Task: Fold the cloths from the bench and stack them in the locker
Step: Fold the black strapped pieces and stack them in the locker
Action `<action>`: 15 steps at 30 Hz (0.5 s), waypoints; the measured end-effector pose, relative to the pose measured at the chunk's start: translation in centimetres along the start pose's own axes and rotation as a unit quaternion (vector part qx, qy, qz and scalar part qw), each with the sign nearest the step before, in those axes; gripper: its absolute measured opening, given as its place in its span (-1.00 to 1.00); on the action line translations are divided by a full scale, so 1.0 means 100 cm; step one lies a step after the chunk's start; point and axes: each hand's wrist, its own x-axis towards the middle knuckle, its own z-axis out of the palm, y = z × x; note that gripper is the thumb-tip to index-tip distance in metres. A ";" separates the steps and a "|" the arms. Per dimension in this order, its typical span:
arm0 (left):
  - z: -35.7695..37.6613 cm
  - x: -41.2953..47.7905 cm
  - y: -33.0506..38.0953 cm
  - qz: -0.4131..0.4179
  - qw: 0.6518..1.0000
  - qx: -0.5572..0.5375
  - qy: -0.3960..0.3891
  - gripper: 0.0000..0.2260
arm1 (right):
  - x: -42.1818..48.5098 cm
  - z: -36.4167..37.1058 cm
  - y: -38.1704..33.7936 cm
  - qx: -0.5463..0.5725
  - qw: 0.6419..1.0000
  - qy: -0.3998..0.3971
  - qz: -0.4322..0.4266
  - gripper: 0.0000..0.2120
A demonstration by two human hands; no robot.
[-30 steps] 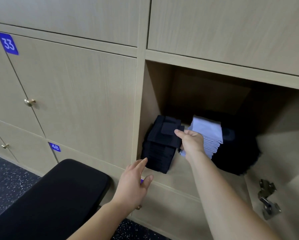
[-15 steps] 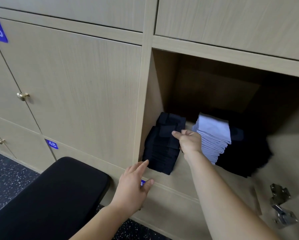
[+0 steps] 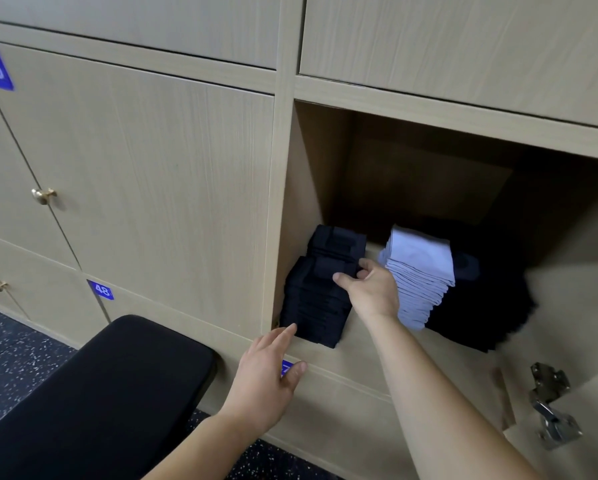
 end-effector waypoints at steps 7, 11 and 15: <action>0.016 -0.002 0.010 -0.002 1.000 -0.021 -0.015 -0.45 | -0.025 -0.017 0.020 -0.101 0.987 0.009 -0.123 -0.54; 0.030 -0.003 0.014 -0.001 1.000 -0.013 -0.019 -0.43 | -0.035 -0.021 0.026 -0.177 0.960 -0.039 -0.212 -0.54; 0.043 0.003 0.015 -0.007 1.000 0.010 -0.014 -0.43 | -0.032 -0.024 0.024 -0.211 0.944 -0.069 -0.243 -0.53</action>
